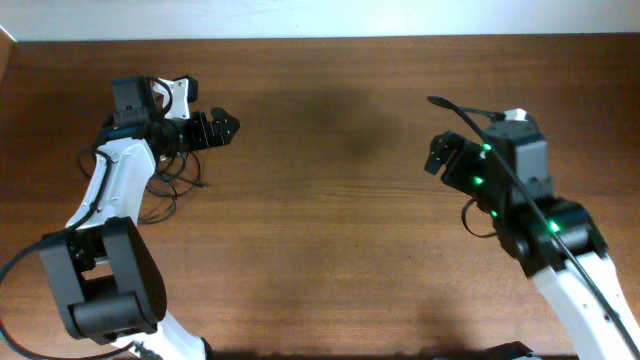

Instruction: Untangle cables

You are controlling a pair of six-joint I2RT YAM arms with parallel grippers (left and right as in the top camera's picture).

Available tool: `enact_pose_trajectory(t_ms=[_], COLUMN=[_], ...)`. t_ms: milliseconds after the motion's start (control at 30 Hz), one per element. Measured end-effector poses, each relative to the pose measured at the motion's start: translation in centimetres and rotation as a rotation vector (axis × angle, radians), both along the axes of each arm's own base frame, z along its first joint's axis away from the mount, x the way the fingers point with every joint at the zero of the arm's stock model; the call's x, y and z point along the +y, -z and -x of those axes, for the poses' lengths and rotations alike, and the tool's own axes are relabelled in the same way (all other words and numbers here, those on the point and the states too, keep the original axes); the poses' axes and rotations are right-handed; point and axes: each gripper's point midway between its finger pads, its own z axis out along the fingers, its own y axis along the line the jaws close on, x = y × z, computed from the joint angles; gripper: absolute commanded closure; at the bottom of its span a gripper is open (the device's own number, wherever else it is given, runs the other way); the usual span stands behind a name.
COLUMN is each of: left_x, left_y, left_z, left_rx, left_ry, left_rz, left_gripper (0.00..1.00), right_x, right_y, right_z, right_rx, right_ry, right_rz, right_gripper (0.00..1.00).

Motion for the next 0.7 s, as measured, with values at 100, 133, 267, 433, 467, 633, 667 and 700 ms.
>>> enact_pose_trajectory(t_ms=[100, 133, 267, 433, 467, 633, 667, 700], left_x=[0.0, 0.0, 0.0, 0.0, 0.0, 0.0, 0.0, 0.0], left_y=[0.0, 0.0, 0.0, 0.0, 0.0, 0.0, 0.0, 0.0], left_z=[0.0, 0.0, 0.0, 0.0, 0.0, 0.0, 0.0, 0.0], left_rx=[0.0, 0.0, 0.0, 0.0, 0.0, 0.0, 0.0, 0.001], left_ry=[0.0, 0.0, 0.0, 0.0, 0.0, 0.0, 0.0, 0.0], left_rz=[0.0, 0.0, 0.0, 0.0, 0.0, 0.0, 0.0, 0.0], left_gripper=[0.01, 0.01, 0.01, 0.01, 0.01, 0.01, 0.01, 0.01], right_x=[-0.6, -1.0, -1.8, -1.9, -1.9, -1.9, -2.0, -2.0], right_y=[-4.8, -6.7, -10.8, -10.6, -10.2, -6.8, -6.0, -5.2], right_z=[2.3, 3.5, 6.7, 7.2, 7.2, 7.1, 7.3, 7.6], right_rx=[-0.149, -0.213, -0.36, -0.352, -0.336, -0.196, -0.166, -0.152], right_ry=[0.0, 0.001, 0.001, 0.002, 0.002, 0.002, 0.001, 0.002], right_rz=[-0.04, -0.058, -0.099, -0.097, -0.093, -0.055, -0.047, -0.043], right_gripper=[0.02, 0.02, 0.02, 0.02, 0.02, 0.02, 0.02, 0.02])
